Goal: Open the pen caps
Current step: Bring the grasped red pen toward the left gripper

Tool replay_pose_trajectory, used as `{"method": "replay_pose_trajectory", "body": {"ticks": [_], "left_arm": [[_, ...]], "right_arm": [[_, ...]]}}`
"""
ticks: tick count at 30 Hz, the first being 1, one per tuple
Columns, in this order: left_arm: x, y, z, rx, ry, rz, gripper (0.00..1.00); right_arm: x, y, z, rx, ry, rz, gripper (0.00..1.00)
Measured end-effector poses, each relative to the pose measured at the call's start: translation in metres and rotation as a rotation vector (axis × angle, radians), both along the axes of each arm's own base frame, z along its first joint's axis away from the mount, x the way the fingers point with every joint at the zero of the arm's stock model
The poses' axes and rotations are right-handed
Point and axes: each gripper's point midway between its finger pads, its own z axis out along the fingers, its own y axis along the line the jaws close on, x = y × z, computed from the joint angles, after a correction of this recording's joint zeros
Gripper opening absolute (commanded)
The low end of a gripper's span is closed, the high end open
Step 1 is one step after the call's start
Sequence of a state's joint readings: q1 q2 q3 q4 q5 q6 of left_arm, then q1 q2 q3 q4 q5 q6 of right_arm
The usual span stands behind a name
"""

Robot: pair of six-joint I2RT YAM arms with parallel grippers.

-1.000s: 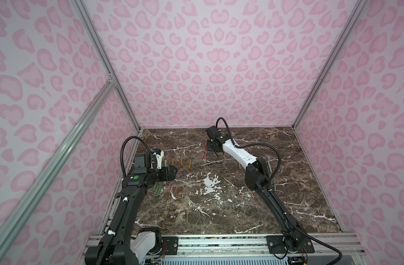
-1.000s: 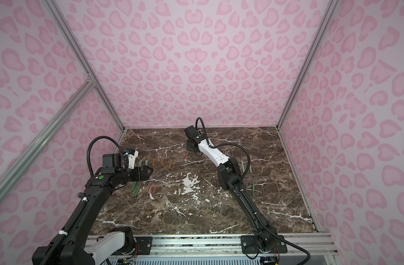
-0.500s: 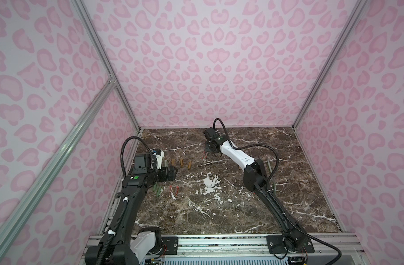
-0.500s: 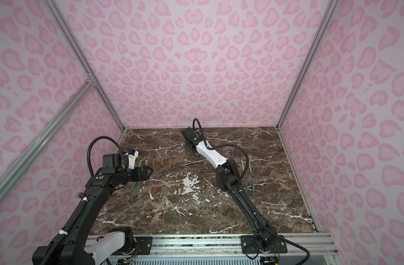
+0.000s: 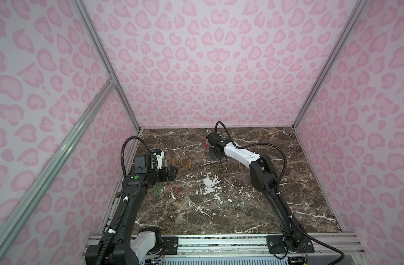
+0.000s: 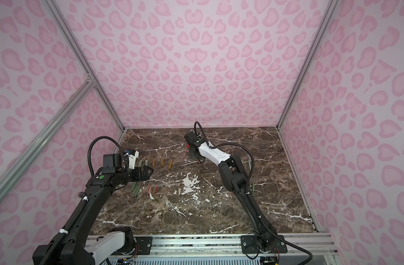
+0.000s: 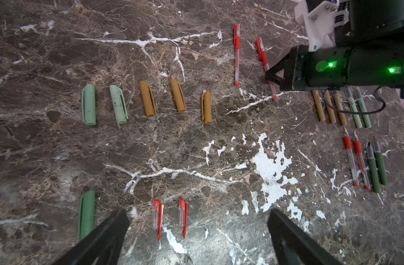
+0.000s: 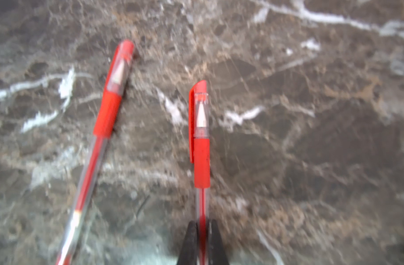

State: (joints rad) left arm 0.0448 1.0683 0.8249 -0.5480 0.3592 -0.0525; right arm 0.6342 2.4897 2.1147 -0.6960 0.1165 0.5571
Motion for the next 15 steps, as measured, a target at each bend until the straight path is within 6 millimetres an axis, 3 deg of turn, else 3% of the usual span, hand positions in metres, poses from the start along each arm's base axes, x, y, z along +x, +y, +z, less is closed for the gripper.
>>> {"method": "replay_pose_trajectory", "body": {"ticks": [5, 8, 11, 15], "left_arm": [[0.000, -0.002, 0.001, -0.008, -0.002, -0.006, 0.98], [0.000, -0.005, 0.006, -0.028, -0.009, -0.016, 0.98], [-0.001, -0.014, 0.011, -0.076, -0.017, -0.047, 0.99], [-0.001, -0.028, 0.020, -0.163, -0.013, -0.085, 1.00]], "right_arm": [[-0.031, -0.014, 0.003, 0.010, 0.046, 0.029, 0.00], [-0.059, -0.020, 0.010, 0.031, 0.082, 0.062, 0.00], [-0.085, -0.017, 0.034, 0.099, 0.063, 0.110, 0.00], [-0.112, 0.006, 0.075, 0.221, -0.017, 0.207, 0.00]]}}
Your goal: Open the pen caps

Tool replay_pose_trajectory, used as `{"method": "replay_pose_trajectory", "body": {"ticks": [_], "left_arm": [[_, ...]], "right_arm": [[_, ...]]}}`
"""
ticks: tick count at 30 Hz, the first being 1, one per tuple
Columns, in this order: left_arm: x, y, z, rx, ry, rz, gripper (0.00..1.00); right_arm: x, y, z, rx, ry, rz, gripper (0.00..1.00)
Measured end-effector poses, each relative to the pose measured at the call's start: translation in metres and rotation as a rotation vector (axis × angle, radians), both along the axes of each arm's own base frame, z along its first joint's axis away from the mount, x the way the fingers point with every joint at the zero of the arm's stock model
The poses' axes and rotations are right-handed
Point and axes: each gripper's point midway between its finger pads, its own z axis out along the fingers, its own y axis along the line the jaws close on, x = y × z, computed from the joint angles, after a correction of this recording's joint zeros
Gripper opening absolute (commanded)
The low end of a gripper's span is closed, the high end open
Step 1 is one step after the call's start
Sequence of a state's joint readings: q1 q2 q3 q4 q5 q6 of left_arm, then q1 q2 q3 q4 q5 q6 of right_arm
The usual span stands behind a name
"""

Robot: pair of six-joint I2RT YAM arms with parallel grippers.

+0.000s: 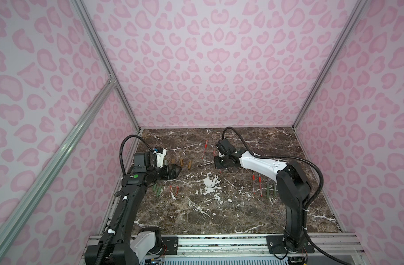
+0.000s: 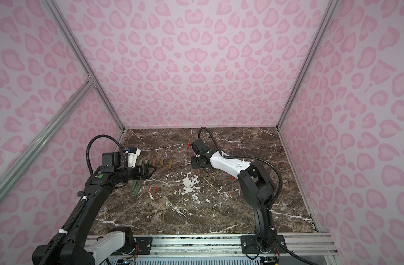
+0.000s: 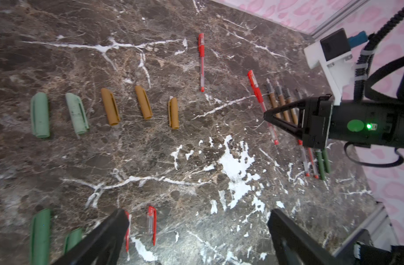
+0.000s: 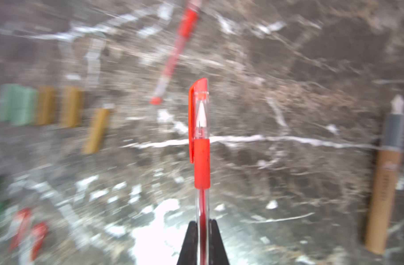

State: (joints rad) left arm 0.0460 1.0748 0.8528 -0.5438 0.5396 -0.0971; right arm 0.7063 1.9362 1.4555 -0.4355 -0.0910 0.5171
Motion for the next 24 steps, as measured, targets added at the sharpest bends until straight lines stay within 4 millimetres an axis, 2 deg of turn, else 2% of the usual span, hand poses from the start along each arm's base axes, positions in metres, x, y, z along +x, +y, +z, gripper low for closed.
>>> {"method": "replay_pose_trajectory", "body": {"ticks": [5, 10, 14, 19, 24], "left_arm": [[-0.002, -0.019, 0.009, -0.123, 0.011, -0.058, 0.97], [-0.003, -0.033, 0.020, -0.242, 0.016, -0.091, 0.94], [-0.005, -0.040, 0.022, -0.319, 0.043, -0.100, 0.89], [-0.007, -0.045, 0.025, -0.379, 0.053, -0.108, 0.76], [-0.005, -0.046, 0.032, -0.407, 0.034, -0.113, 0.54]], "right_arm": [[-0.051, 0.035, 0.032, 0.140, -0.053, 0.142, 0.00], [-0.092, 0.076, 0.064, 0.267, -0.111, 0.261, 0.00], [-0.123, 0.110, 0.081, 0.360, -0.123, 0.361, 0.00], [-0.131, 0.126, 0.096, 0.437, -0.139, 0.387, 0.00], [-0.137, 0.133, 0.103, 0.486, -0.141, 0.407, 0.00]]}}
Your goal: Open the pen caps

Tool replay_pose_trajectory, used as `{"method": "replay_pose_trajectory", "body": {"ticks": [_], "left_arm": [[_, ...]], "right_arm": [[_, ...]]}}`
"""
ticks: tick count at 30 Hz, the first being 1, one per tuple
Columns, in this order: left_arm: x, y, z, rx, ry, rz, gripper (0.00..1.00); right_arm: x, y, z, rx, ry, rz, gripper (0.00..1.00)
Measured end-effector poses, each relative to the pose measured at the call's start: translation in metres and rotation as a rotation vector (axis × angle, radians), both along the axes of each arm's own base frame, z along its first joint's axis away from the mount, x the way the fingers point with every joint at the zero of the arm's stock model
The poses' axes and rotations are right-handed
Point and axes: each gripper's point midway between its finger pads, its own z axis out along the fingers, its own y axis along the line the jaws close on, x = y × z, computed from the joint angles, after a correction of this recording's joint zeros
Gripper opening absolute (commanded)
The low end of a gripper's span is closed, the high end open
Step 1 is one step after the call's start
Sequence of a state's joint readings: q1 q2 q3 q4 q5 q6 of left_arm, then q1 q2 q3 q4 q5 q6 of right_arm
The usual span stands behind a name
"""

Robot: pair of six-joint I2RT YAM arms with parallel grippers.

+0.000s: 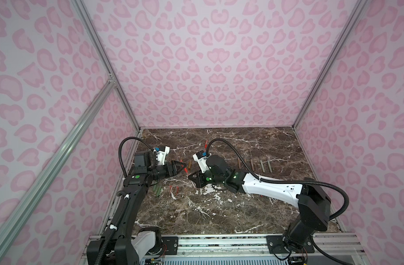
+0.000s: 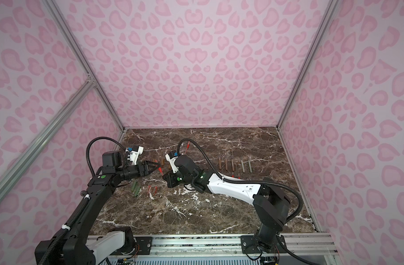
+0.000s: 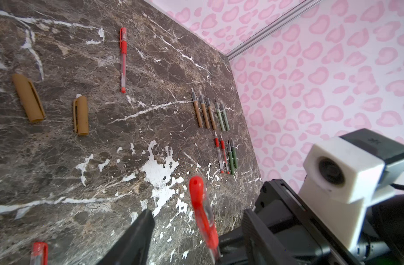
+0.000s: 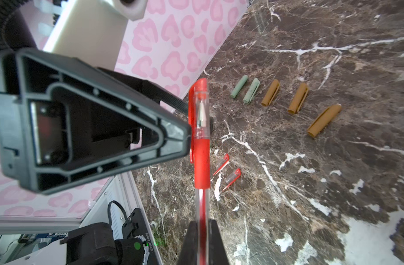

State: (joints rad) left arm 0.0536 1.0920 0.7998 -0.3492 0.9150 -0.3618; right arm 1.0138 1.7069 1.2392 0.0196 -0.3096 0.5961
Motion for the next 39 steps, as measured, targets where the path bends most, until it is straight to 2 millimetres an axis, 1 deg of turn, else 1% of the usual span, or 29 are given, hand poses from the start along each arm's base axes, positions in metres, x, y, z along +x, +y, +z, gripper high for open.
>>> {"method": "replay_pose_trajectory", "body": {"ticks": [1, 3, 5, 6, 7, 12, 14, 16, 18, 22, 23, 25, 27, 32, 34, 35, 39], "left_arm": [[0.001, 0.000, 0.002, -0.007, -0.003, 0.001, 0.50], [0.001, 0.001, 0.003, -0.013, -0.004, 0.004, 0.46], [0.002, 0.002, 0.004, -0.013, -0.007, 0.009, 0.38], [0.002, 0.002, 0.004, -0.014, -0.006, 0.010, 0.38], [0.002, 0.002, 0.004, -0.013, -0.009, 0.010, 0.33], [0.003, 0.005, 0.003, -0.010, -0.005, 0.024, 0.21], [0.003, 0.005, 0.004, -0.010, -0.004, 0.026, 0.10], [0.002, 0.004, 0.006, -0.024, -0.003, 0.016, 0.04], [0.001, 0.003, 0.006, -0.026, 0.001, 0.014, 0.04], [0.001, 0.004, 0.007, -0.024, -0.007, 0.017, 0.04], [0.003, 0.006, 0.005, -0.010, -0.010, 0.026, 0.04], [0.003, 0.007, 0.004, -0.006, -0.006, 0.034, 0.04], [0.004, 0.008, 0.005, -0.005, -0.013, 0.034, 0.04], [0.003, 0.008, 0.004, -0.002, -0.013, 0.032, 0.04], [0.003, 0.008, 0.004, -0.001, -0.016, 0.032, 0.04], [0.003, 0.008, 0.003, 0.005, -0.020, 0.031, 0.04], [0.002, 0.009, 0.002, 0.010, -0.013, 0.036, 0.04]], "right_arm": [[-0.001, 0.002, 0.001, 0.006, 0.004, 0.005, 0.00], [-0.003, 0.004, 0.003, 0.018, 0.005, 0.012, 0.00], [-0.005, 0.005, 0.002, 0.029, 0.010, 0.019, 0.00], [-0.005, 0.005, 0.001, 0.031, 0.012, 0.022, 0.00], [-0.006, 0.004, -0.001, 0.029, 0.019, 0.021, 0.00], [-0.008, 0.006, -0.001, 0.031, 0.023, 0.026, 0.00], [-0.008, 0.006, -0.001, 0.030, 0.023, 0.028, 0.00], [-0.010, 0.007, -0.004, 0.021, 0.025, 0.034, 0.00], [-0.010, 0.007, -0.005, 0.016, 0.025, 0.032, 0.01], [-0.010, 0.009, -0.004, 0.005, 0.023, 0.039, 0.24], [-0.009, 0.012, -0.003, 0.003, 0.017, 0.043, 0.27], [-0.007, 0.015, 0.000, 0.003, 0.004, 0.049, 0.28], [-0.005, 0.018, 0.001, 0.002, -0.007, 0.055, 0.26], [0.002, 0.023, -0.008, -0.034, -0.007, 0.054, 0.16], [0.003, 0.024, -0.011, -0.041, -0.003, 0.056, 0.05], [0.002, 0.025, -0.013, -0.043, -0.004, 0.064, 0.01], [0.002, 0.025, -0.015, -0.045, -0.004, 0.064, 0.00]]}}
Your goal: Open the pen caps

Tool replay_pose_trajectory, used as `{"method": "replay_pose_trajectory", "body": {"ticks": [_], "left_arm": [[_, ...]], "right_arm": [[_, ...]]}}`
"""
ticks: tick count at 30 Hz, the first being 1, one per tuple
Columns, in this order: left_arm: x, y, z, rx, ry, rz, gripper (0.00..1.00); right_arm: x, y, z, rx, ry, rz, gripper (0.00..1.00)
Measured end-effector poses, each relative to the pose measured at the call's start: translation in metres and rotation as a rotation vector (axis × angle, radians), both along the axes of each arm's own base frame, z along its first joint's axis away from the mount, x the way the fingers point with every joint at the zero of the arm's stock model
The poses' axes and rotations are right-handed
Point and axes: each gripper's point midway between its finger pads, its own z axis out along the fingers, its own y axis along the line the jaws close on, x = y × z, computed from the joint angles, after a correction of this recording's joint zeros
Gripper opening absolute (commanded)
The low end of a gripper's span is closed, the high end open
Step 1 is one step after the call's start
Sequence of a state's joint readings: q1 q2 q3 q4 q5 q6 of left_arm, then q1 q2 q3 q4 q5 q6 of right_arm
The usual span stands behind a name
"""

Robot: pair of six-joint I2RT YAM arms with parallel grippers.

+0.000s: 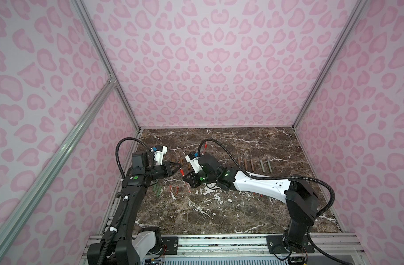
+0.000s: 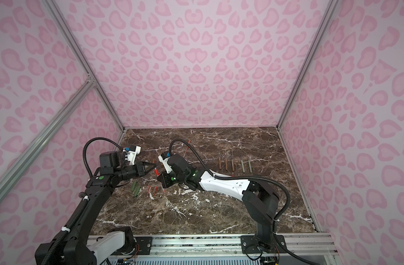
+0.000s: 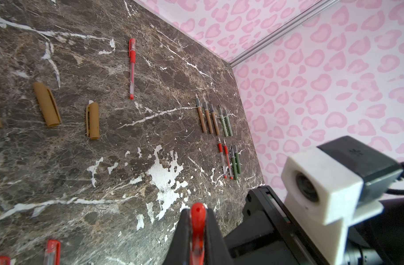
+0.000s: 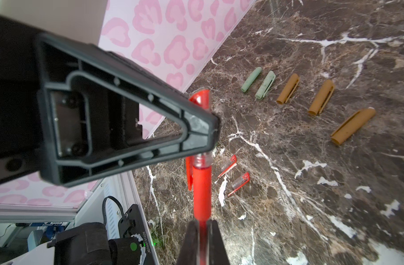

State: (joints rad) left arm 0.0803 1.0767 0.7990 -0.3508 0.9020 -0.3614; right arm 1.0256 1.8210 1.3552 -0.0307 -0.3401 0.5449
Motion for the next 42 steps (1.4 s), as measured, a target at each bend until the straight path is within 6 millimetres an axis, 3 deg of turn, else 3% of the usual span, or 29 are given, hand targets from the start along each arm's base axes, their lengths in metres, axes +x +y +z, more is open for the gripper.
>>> {"method": "replay_pose_trajectory", "body": {"ticks": [6, 10, 14, 16, 24, 31, 38, 42], "left_arm": [[-0.005, -0.001, -0.003, -0.006, 0.037, -0.004, 0.04], [-0.014, -0.005, -0.007, -0.028, 0.094, -0.023, 0.04], [0.005, 0.006, 0.008, 0.009, 0.005, 0.023, 0.04], [0.007, 0.006, 0.007, 0.015, -0.002, 0.020, 0.04], [0.013, 0.009, -0.027, 0.157, 0.045, 0.014, 0.03], [0.005, 0.012, -0.075, 0.378, 0.153, -0.043, 0.03], [-0.012, 0.005, -0.114, 0.486, 0.300, -0.156, 0.03], [-0.018, 0.001, -0.130, 0.520, 0.379, -0.191, 0.03]], "right_arm": [[-0.006, -0.009, -0.007, 0.019, -0.021, 0.001, 0.00], [-0.016, -0.026, -0.015, 0.052, -0.041, -0.008, 0.00], [-0.049, -0.079, -0.090, -0.165, 0.116, -0.033, 0.00], [-0.056, -0.098, -0.099, -0.203, 0.143, -0.051, 0.00], [-0.031, -0.144, -0.064, -0.136, 0.100, -0.224, 0.00], [0.007, -0.217, -0.040, -0.185, 0.062, -0.519, 0.00], [0.025, -0.287, -0.052, -0.328, 0.083, -0.737, 0.00], [0.026, -0.308, -0.066, -0.401, 0.120, -0.785, 0.00]]}}
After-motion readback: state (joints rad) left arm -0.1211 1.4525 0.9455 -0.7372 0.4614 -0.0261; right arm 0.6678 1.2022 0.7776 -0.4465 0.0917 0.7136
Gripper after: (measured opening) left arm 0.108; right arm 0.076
